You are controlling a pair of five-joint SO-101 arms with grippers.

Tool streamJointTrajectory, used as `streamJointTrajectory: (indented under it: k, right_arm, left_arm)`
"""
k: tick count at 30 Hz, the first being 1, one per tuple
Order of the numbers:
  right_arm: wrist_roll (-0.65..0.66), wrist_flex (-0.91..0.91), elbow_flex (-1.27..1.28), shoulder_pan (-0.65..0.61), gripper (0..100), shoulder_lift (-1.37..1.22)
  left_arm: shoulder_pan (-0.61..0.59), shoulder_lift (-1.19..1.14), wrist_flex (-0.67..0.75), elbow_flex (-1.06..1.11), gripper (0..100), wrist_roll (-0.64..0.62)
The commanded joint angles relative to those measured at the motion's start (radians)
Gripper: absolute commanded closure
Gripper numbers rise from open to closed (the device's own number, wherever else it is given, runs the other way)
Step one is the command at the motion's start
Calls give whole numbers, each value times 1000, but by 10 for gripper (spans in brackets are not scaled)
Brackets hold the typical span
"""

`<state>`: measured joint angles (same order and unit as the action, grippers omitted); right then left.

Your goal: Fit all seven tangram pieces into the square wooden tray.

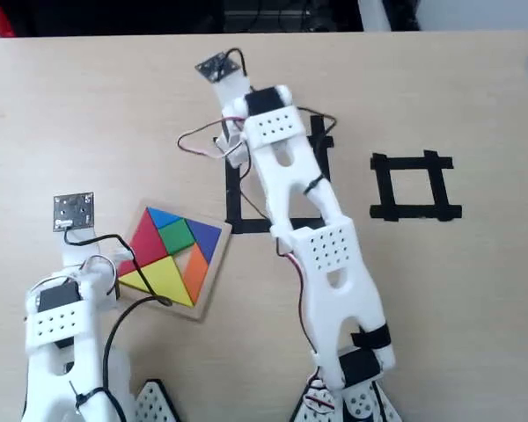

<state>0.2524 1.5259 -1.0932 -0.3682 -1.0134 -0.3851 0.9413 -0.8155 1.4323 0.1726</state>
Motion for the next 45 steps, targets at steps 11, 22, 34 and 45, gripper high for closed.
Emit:
streamJointTrajectory:
  k: [11,22,34,45]
  right_arm:
    - [236,103,-581,35,987,-331]
    - [394,201,-578,226,987,-229]
    - [400,-470,-578,239,988,-467]
    - [402,-540,-572,239,988,-473]
  left_arm:
    - [1,6,9,-27,970,-5]
    - [1,6,11,-27,970,-5]
    - [2,6,12,-27,970,-5]
    - [7,6,14,-27,970,-5]
